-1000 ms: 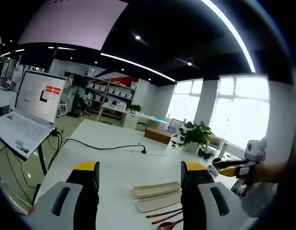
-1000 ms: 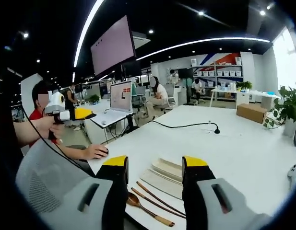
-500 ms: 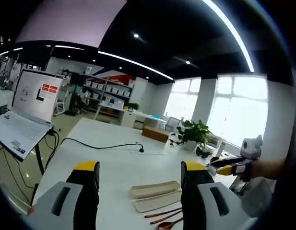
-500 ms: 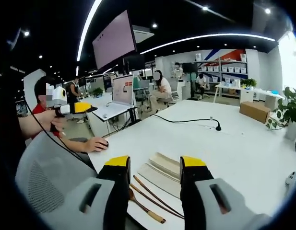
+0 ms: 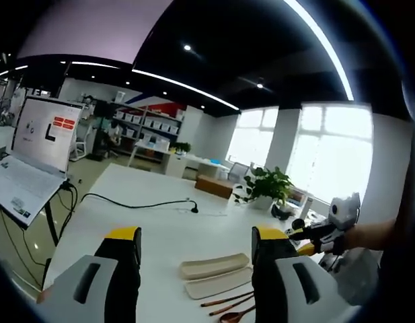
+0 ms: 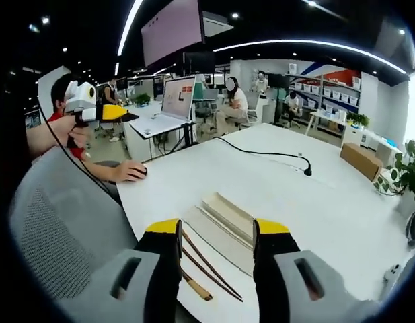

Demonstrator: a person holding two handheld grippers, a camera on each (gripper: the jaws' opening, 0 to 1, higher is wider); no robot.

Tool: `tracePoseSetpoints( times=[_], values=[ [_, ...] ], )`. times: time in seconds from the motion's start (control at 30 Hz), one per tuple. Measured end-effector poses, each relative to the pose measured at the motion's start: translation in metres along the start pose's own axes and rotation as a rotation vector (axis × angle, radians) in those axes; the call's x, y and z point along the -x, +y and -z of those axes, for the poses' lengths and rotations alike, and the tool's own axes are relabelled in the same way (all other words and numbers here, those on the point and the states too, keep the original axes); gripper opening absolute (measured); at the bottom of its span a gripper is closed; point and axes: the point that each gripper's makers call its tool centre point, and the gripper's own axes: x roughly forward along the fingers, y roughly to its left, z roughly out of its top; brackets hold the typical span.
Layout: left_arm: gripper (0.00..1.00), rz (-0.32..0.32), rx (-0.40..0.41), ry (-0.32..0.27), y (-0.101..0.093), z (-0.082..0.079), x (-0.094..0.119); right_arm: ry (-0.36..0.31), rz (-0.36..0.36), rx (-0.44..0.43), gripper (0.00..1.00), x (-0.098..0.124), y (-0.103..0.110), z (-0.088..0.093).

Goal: Arrange the utensils inside the cutlery case until each visible utensil rests in its matching compartment.

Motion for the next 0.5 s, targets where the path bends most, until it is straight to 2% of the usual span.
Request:
tracePoseSetpoints(
  times=[0.1,0.17,0.27,0.37,0.5],
  values=[
    [0.64,-0.004,-0.002,0.032,0.003,0.005,-0.002,0.073,-0.027,0.043,0.34,-0.006,0.002,0.013],
    [0.64,-0.009,-0.016,0.034,0.005,0.005,-0.002,0.079,-0.046,0.053,0.32,-0.011,0.004,0.015],
    [0.65,-0.018,-0.047,0.027,0.007,0.002,-0.002,0.11,-0.074,0.101,0.23,-0.015,0.005,0.019],
    [0.64,-0.015,-0.046,0.033,0.008,0.002,-0.004,0.124,-0.081,0.103,0.26,-0.021,0.002,0.02],
    [0.63,-0.018,-0.05,0.046,0.009,0.005,-0.003,0.158,-0.128,0.106,0.2,-0.027,0.005,0.028]
  ],
)
